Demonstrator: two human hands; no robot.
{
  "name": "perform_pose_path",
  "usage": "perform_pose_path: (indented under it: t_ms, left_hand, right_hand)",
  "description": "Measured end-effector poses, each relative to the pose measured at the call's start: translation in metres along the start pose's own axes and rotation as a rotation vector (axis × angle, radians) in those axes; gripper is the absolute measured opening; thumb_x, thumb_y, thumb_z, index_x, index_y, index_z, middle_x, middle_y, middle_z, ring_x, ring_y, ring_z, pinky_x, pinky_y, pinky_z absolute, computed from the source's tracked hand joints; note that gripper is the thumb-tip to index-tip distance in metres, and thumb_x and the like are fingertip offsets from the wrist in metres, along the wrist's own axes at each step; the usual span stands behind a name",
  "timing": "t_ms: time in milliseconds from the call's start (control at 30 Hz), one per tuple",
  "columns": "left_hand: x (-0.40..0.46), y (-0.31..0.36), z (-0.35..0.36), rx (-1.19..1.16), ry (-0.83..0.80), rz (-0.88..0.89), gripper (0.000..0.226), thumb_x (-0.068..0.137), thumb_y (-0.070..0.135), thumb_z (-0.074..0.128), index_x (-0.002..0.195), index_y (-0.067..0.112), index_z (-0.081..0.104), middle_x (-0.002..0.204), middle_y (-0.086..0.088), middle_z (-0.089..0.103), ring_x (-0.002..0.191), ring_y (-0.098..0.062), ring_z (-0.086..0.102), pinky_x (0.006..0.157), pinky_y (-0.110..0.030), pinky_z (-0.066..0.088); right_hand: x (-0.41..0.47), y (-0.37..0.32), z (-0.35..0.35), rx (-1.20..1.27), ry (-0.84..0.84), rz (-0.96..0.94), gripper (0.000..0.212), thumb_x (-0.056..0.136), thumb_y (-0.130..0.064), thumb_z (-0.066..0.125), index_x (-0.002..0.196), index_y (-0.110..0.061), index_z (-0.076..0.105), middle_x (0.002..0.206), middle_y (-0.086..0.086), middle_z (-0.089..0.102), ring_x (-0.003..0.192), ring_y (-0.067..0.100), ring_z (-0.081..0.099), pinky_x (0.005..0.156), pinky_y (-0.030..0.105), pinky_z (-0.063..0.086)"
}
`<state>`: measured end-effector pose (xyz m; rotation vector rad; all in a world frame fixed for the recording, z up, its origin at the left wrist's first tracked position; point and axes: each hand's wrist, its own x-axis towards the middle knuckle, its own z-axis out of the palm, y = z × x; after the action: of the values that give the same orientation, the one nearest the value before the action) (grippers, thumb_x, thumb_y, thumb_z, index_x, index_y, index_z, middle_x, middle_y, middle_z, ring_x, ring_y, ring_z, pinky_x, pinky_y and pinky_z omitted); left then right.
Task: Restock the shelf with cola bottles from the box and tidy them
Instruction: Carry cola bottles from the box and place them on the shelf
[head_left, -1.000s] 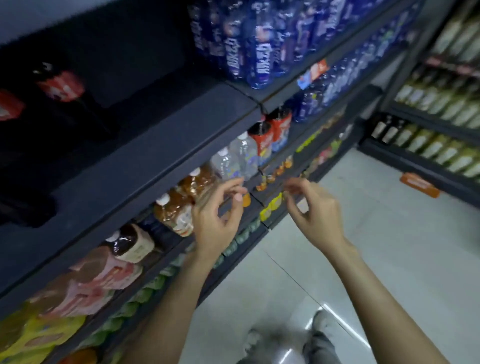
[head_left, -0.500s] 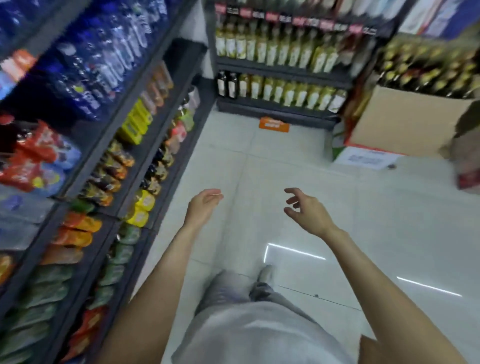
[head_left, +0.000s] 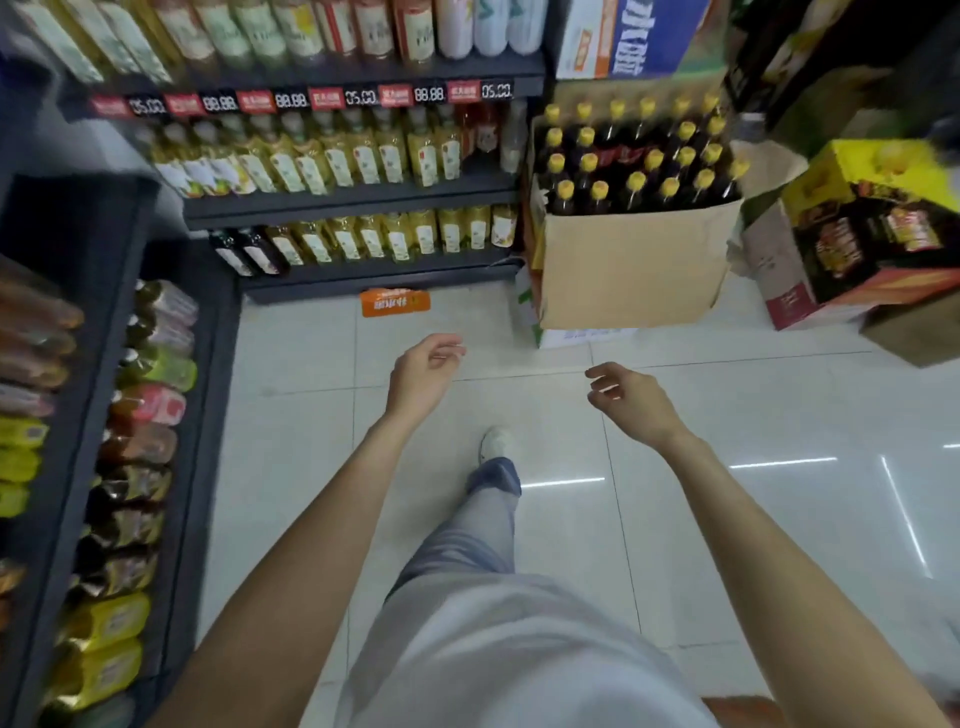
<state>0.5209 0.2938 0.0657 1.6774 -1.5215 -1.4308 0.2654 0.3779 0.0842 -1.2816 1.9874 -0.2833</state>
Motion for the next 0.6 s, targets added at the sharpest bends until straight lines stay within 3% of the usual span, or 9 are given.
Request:
perform_pose_path:
  t_ms: [167,267,400,500,600]
  left_hand:
    - [0.119,0.069,0.038,0.077,0.056,-0.007,0.018,0.091,0.014,0.055,0.097,0.029,0.063,0.102,0.004,0.07,0.098,-0.014,0.063,0.088,-0.029,0.049]
    - [0.179,0.108,0.067,0.107,0.069,0.007,0.015,0.092,0.016,0.056,0.1,0.026,0.064,0.097,0.008,0.067,0.096,-0.015,0.063,0.087,-0.031,0.05]
    - [0.237,0.143,0.116,0.17,0.049,0.064,0.018,0.09,0.021,0.061,0.107,0.022,0.066,0.097,0.009,0.067,0.094,-0.011,0.063,0.087,-0.034,0.052]
    - [0.268,0.154,0.16,0.251,0.02,0.052,0.025,0.089,0.02,0.062,0.114,0.023,0.064,0.104,0.005,0.069,0.096,-0.012,0.063,0.081,-0.026,0.048]
    - [0.292,0.158,0.203,0.314,0.008,0.025,0.035,0.089,0.018,0.06,0.124,0.022,0.058,0.119,0.001,0.064,0.106,-0.016,0.061,0.083,-0.022,0.042]
  right_hand:
    - [0.104,-0.007,-0.076,-0.047,0.021,-0.016,0.029,0.089,-0.016,0.057,0.118,-0.018,0.06,0.109,0.0,0.066,0.095,0.018,0.061,0.084,0.032,0.047]
    - [0.165,-0.003,-0.118,-0.105,0.052,-0.065,0.031,0.089,-0.012,0.057,0.119,-0.015,0.06,0.111,0.003,0.066,0.1,0.022,0.06,0.088,0.034,0.047]
    - [0.241,0.018,-0.164,-0.132,0.134,-0.085,0.03,0.089,-0.011,0.057,0.118,-0.015,0.061,0.113,0.003,0.065,0.103,0.022,0.06,0.081,0.03,0.046]
    - [0.296,0.046,-0.19,-0.245,0.161,-0.131,0.035,0.089,-0.014,0.058,0.124,-0.011,0.057,0.12,0.009,0.059,0.109,0.028,0.056,0.082,0.032,0.042]
    - [0.351,0.072,-0.204,-0.435,0.185,-0.291,0.046,0.086,-0.017,0.065,0.128,-0.006,0.053,0.119,0.02,0.056,0.106,0.04,0.053,0.086,0.043,0.045]
